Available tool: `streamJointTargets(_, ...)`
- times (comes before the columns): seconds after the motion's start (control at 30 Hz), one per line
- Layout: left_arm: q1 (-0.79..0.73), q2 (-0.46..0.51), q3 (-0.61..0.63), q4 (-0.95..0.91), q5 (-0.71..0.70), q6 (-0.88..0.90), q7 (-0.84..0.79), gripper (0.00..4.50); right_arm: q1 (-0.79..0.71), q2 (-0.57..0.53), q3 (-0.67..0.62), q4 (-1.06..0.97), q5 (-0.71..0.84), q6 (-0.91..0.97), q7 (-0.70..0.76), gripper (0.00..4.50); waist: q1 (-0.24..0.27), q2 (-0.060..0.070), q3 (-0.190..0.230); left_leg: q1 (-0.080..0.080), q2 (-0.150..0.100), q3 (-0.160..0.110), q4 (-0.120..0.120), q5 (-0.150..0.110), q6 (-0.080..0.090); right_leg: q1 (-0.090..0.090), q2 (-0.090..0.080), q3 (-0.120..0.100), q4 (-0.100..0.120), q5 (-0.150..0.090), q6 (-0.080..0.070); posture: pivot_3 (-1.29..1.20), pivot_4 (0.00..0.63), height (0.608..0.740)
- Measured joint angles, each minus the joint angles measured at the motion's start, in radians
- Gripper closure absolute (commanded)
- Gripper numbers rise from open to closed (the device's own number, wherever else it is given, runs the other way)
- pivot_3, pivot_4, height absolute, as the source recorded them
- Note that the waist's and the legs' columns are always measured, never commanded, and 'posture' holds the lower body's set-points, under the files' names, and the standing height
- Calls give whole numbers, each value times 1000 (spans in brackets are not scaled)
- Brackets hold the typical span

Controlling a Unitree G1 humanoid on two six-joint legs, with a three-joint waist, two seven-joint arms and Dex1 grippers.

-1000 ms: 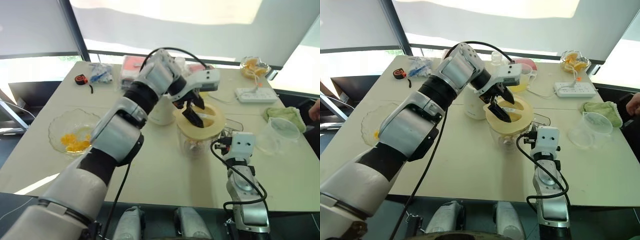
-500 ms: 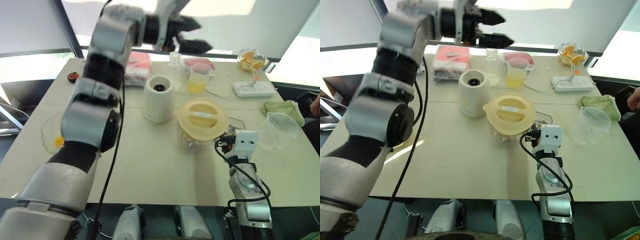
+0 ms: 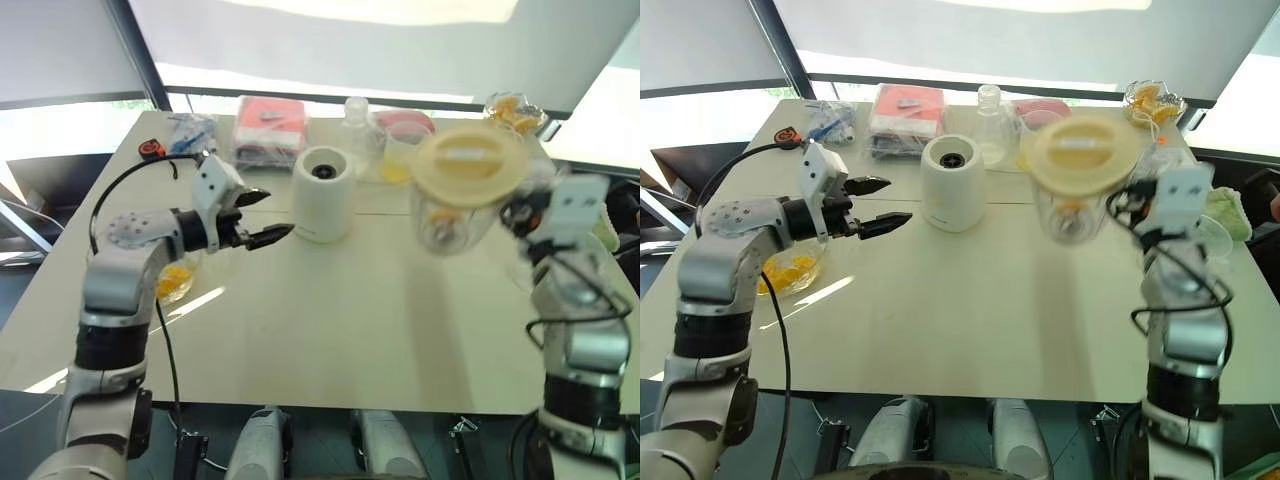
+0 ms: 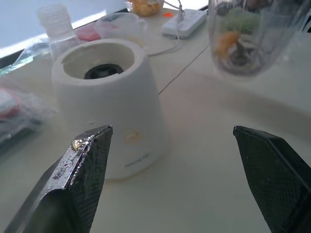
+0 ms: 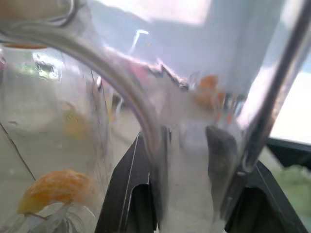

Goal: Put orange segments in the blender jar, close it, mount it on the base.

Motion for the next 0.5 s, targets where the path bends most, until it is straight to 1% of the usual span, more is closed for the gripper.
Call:
streamJointTargets(0.07,32,-6,4,-84,-31,31,43,351,-129,-34,5,48,14,33,17,3494,-3,0,0,2,0,0,0,0,0,2,1,0,0,0,0,0,150,740)
streamJointTargets(0.17,95,-11,5,-157,-64,74,106,351,-330,-43,25,180,28,74,37,3494,-5,0,0,2,1,0,0,0,0,2,6,1,-1,0,0,0,150,740)
streamJointTargets(0.27,166,9,22,-190,-87,92,149,351,-511,7,48,356,48,90,56,3494,-14,0,0,2,3,1,-1,0,0,1,8,2,-1,0,0,0,150,740)
streamJointTargets(0.37,207,40,41,-197,-106,94,169,351,-613,58,72,497,63,87,73,3494,-19,0,0,1,4,-1,-3,0,0,0,9,0,0,1,-1,0,150,740)
streamJointTargets(0.5,272,123,94,-210,-141,96,160,351,-710,148,117,684,62,40,94,3494,-29,1,1,0,4,1,-5,0,0,-3,8,1,-1,1,-1,0,150,740)
